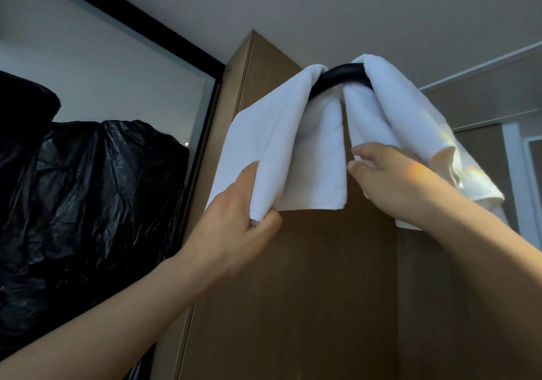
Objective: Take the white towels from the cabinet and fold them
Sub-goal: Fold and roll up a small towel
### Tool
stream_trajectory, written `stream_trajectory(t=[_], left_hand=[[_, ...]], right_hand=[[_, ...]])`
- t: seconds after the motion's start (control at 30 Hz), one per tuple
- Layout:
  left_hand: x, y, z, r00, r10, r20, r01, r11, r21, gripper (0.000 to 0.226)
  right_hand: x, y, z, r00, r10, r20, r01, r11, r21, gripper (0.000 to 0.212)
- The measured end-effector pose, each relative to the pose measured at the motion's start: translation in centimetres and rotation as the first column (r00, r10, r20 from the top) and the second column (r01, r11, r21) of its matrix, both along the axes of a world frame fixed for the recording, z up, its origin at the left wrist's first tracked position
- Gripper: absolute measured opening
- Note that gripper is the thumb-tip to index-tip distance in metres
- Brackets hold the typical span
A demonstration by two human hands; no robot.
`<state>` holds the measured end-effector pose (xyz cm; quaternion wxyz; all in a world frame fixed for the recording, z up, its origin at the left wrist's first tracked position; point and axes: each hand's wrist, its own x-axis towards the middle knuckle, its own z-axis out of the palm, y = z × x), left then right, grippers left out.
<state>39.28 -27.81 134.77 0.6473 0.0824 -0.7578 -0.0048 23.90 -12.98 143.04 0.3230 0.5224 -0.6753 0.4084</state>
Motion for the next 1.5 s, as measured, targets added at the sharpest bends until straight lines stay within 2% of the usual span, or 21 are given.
stream_trajectory(t=[0.1,0.17,0.23,0.33,0.5,0.6,0.77,0.9,0.97,1.03,1.13,1.23,1.37,1.5], left_hand=[[-0.1,-0.1,0.0,1.000,0.001,-0.002,-0.001,1.000,-0.020,0.040],[-0.1,-0.2,-0.1,1.000,-0.007,0.004,0.007,0.999,-0.031,0.038],[0.0,-0.4,-0.1,1.000,-0.023,0.020,0.023,0.999,-0.029,0.040],[0.5,-0.8,-0.1,0.999,-0.030,0.036,0.031,0.999,-0.016,0.041],[0.7,-1.1,-0.1,0.998,-0.055,0.035,0.055,0.998,-0.012,0.041],[0.8,-0.9,-0.1,0.997,-0.065,0.035,0.066,0.998,-0.018,0.039],[1.1,-0.9,0.0,0.998,-0.052,0.026,0.053,0.998,-0.039,0.040],[1.2,-0.6,0.1,0.997,0.074,0.002,-0.073,0.988,-0.138,0.063],[1.1,-0.1,0.5,0.995,0.096,-0.006,-0.096,0.984,-0.152,0.065],[1.1,0.3,1.1,0.995,0.096,-0.007,-0.096,0.981,-0.169,0.054],[1.1,0.5,1.7,0.999,0.043,0.026,-0.037,0.978,-0.206,0.014],[0.9,0.8,1.9,1.000,0.005,0.012,-0.002,0.981,-0.197,0.040],[0.4,1.1,2.2,0.998,0.026,-0.056,-0.037,0.977,-0.210,0.048],[-0.1,1.2,2.5,0.995,0.105,0.005,-0.101,0.969,-0.227,0.050]], right_hand=[[-0.1,-0.3,-0.7,0.984,-0.150,-0.095,0.152,0.988,0.016,0.031],[-0.7,-0.9,-0.5,0.982,-0.171,-0.084,0.175,0.984,0.042,0.034],[-1.6,-1.9,0.0,0.999,-0.029,0.018,0.029,0.999,0.041,0.037],[-3.0,-3.3,0.3,0.958,0.228,0.172,-0.226,0.974,-0.031,0.041],[-4.0,-4.5,0.5,0.980,0.131,0.147,-0.137,0.990,0.033,0.056],[-3.4,-5.0,0.8,0.957,0.237,0.167,-0.245,0.969,0.026,0.030],[-2.2,-5.8,0.8,0.904,0.364,0.222,-0.348,0.931,-0.108,0.016],[-1.2,-5.7,0.2,0.904,0.380,0.193,-0.373,0.925,-0.074,0.031],[-0.8,-5.5,-0.5,0.915,0.381,0.137,-0.380,0.924,-0.032,0.031],[-0.6,-5.3,-1.5,0.913,0.395,0.099,-0.397,0.918,-0.007,0.024],[-0.4,-4.6,-2.8,0.915,0.398,0.059,-0.398,0.917,-0.026,0.021],[0.1,-4.3,-3.5,0.892,0.447,0.066,-0.443,0.894,-0.064,0.023],[0.8,-4.4,-4.5,0.896,0.445,0.016,-0.441,0.892,-0.098,0.023],[0.4,-4.6,-4.7,0.865,0.490,0.106,-0.469,0.865,-0.176,0.015]])
